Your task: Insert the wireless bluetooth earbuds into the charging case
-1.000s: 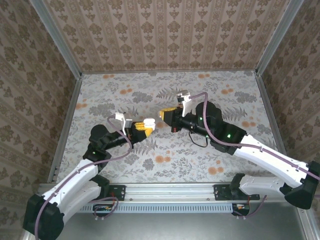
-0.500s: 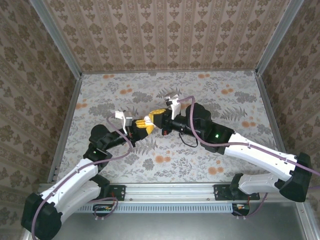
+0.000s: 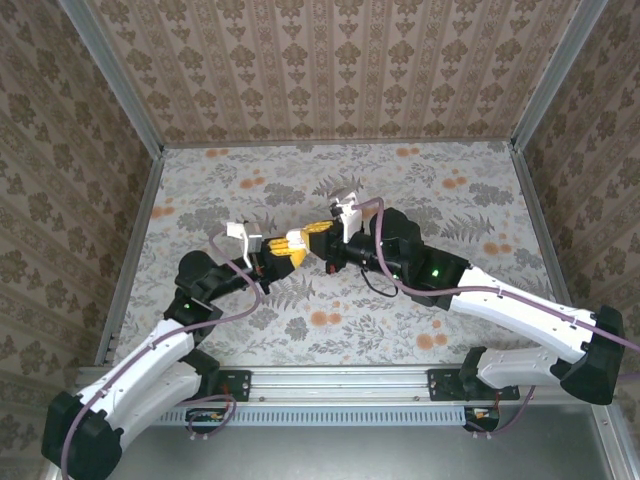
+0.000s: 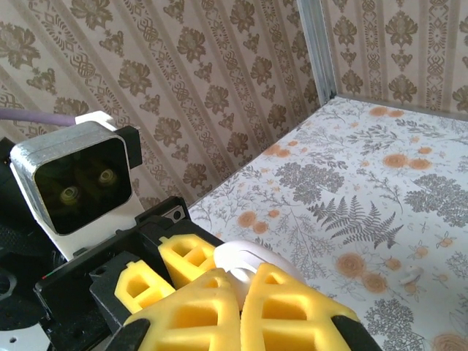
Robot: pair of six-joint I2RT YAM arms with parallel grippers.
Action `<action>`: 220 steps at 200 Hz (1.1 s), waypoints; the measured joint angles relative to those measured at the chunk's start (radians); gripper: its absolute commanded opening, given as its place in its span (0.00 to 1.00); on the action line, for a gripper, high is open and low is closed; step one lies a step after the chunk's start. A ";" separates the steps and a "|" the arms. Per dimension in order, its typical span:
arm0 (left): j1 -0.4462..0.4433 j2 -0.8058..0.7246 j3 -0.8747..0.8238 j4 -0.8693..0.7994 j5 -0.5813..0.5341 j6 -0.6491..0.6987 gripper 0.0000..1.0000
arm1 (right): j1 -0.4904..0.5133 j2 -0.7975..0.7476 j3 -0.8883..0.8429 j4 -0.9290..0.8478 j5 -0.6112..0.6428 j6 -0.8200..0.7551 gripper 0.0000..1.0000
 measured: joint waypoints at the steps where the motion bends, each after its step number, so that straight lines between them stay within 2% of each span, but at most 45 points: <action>1: 0.000 0.000 0.000 0.000 0.000 0.000 0.00 | 0.000 0.000 0.000 0.000 0.000 0.000 0.01; 69: -0.002 -0.002 0.005 -0.023 0.000 0.002 0.00 | 0.015 0.000 -0.003 -0.030 0.000 -0.045 0.00; 116: -0.003 -0.002 0.005 -0.037 0.001 0.003 0.00 | 0.016 0.000 -0.003 -0.050 -0.008 -0.056 0.09; 220: -0.003 -0.004 0.005 -0.071 -0.002 0.007 0.00 | 0.018 0.021 0.019 -0.117 -0.039 -0.111 0.06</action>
